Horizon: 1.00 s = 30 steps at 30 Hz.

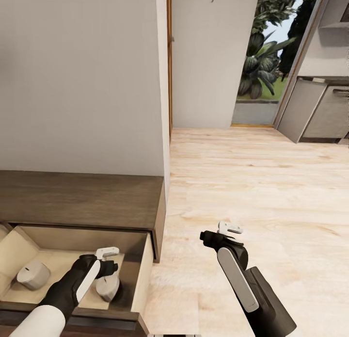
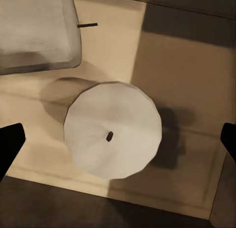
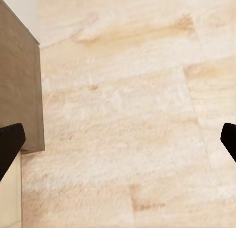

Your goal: Place each of the two pumpkins and all three candles from the living room inside a cabinet in the living room (use any cabinet), then make sure every cabinet is closed, and position the cauldron so it is next to a table in the living room.

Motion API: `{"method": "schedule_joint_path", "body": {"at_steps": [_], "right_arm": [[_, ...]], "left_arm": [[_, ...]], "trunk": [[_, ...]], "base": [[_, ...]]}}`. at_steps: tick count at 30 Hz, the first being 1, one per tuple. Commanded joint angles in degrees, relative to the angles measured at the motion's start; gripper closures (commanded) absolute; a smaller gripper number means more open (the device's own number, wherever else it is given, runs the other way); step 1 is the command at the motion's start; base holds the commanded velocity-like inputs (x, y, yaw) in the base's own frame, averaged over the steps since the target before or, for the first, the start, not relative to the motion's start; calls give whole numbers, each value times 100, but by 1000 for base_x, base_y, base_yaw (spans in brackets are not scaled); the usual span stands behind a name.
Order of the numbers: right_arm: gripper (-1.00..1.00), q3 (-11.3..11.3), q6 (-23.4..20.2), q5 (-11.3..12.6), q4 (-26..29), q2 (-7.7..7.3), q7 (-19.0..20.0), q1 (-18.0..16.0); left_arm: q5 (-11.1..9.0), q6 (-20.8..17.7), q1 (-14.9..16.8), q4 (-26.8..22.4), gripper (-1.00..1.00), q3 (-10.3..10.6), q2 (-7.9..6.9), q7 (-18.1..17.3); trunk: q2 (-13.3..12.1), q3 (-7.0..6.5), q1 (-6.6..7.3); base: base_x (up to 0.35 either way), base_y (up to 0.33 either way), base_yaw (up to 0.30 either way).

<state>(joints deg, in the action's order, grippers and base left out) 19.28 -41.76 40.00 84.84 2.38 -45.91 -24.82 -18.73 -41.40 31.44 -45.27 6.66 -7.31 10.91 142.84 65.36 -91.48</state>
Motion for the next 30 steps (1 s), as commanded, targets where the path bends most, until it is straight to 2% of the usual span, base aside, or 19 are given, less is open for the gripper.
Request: {"method": "schedule_joint_path", "body": {"at_steps": [1, 8, 17, 30], "right_arm": [[-100, 6, -10, 50, 6, 0, -59, -5], [-100, 6, -8, 49, 6, 0, -59, -5], [-100, 6, -8, 49, -2, 0, -59, -5], [-100, 6, -8, 51, -3, 0, -59, -5]], "left_arm": [[-61, -17, 2, -8, -100, 28, -8, 52], [-61, -16, 4, -8, -100, 29, -8, 52], [-61, -17, 5, -8, -100, 28, -8, 52], [-66, -12, 3, -13, -100, 21, -8, 46]], "trunk": [[-39, -13, 23], [-320, -139, 177], [-681, -300, 375], [-1202, -534, 660]], "base": [[-2, 0, 0], [-10, 0, 0], [-145, 0, 0], [-10, 0, 0]]}}
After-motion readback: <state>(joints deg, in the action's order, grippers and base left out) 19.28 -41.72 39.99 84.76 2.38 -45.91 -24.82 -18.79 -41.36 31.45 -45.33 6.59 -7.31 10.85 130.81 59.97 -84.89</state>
